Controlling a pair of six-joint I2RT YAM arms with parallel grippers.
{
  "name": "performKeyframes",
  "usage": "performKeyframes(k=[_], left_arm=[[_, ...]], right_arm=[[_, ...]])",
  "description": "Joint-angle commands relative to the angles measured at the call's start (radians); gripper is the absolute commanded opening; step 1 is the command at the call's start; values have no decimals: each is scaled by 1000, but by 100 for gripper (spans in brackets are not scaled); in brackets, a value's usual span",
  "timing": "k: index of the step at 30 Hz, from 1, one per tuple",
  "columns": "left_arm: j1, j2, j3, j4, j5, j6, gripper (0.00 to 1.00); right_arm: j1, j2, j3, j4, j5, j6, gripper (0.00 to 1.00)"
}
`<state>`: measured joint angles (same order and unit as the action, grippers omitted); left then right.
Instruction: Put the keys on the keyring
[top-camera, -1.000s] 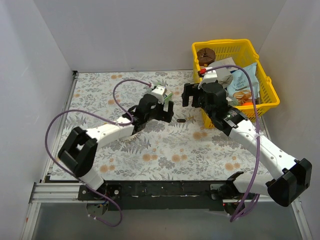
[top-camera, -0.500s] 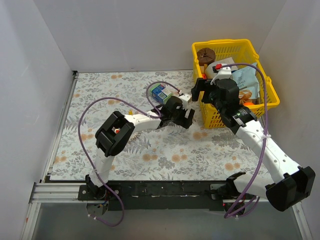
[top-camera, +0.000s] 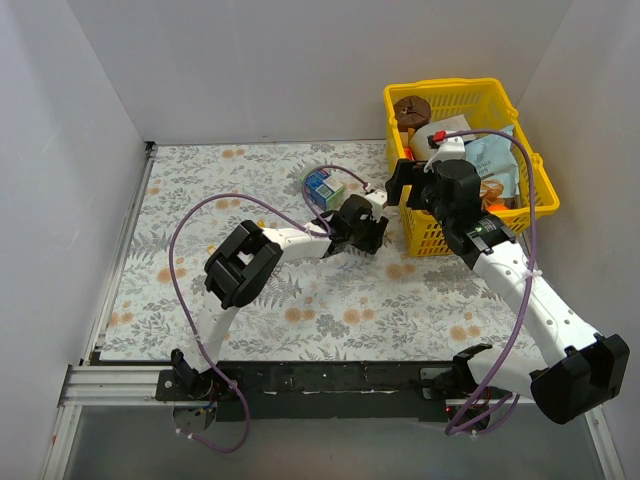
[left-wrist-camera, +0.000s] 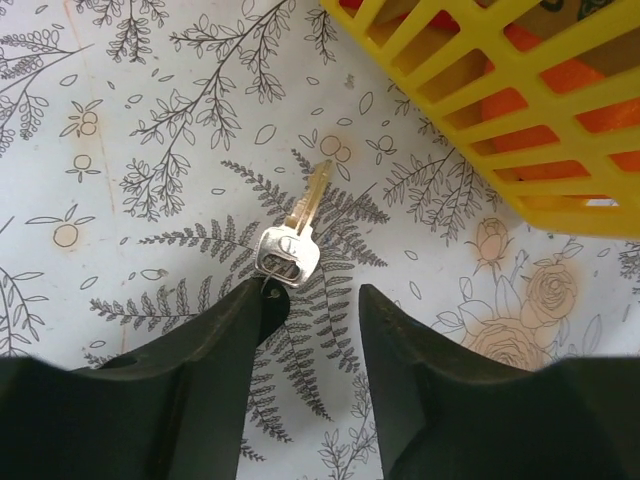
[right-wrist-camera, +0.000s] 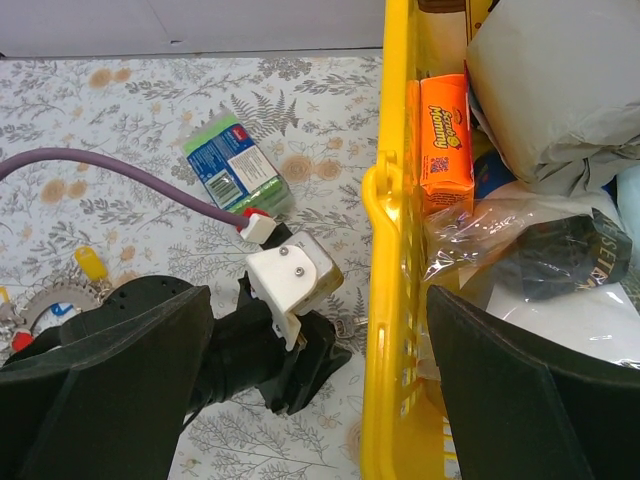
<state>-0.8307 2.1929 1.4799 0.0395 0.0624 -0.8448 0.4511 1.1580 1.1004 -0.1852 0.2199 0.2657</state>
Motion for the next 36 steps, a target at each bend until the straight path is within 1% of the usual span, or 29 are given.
performKeyframes(k=[1,5,6,7,9,13,14,16,19,21,23,24,26,27,28,29,30,31,32,35,36], left_arm=[[-5,30,-30,-46,-4,-4,41],[-7,15,-72,-47,16,-10,34],[-7,11,-79,-44,30,-8,30],[-7,5,-98,-46,39,-10,23],[-10,-1,-113,-44,56,-19,14],[-19,-21,-161,-44,82,-33,6],[-24,-27,-171,-46,83,-39,3],[-38,-48,-197,-46,100,-43,0],[-71,-93,-262,-46,99,-56,0],[-108,-146,-334,12,102,-62,0],[-136,-182,-374,39,105,-74,0],[-162,-211,-394,46,93,-77,0],[-180,-242,-417,60,65,-97,0],[-183,-283,-441,85,60,-109,10],[-183,-304,-452,105,53,-128,29],[-183,-330,-458,115,4,-161,59],[-183,-352,-461,126,-15,-169,87],[-182,-399,-460,131,-30,-172,98],[-182,-422,-461,135,-50,-175,98],[-154,-518,-475,186,-50,-201,98],[-127,-542,-478,204,-50,-224,98]], right_arm=[[-9,-21,-2,26,-20,4,96],[-12,-23,-10,30,-31,6,95],[-12,-21,-11,33,-34,6,95],[-14,-23,-11,33,-37,4,95],[-14,-26,-16,36,-39,4,96],[-15,-29,-17,36,-43,0,95],[-14,-30,-17,36,-45,0,95],[-15,-35,-20,36,-45,-3,95],[-15,-43,-30,43,-47,-2,95],[-17,-46,-31,44,-51,-2,95],[-15,-50,-33,43,-56,-3,95],[-15,-53,-34,46,-57,-3,95],[-15,-57,-37,49,-59,-6,95],[-15,-57,-36,49,-60,-6,95],[-15,-55,-36,49,-68,-6,95],[-15,-54,-37,50,-70,-5,95],[-15,-54,-36,50,-73,-5,95],[-15,-54,-36,50,-82,-5,95],[-15,-52,-37,50,-83,-6,95],[-15,-60,-37,50,-100,-14,96],[-15,-63,-37,50,-100,-17,98]])
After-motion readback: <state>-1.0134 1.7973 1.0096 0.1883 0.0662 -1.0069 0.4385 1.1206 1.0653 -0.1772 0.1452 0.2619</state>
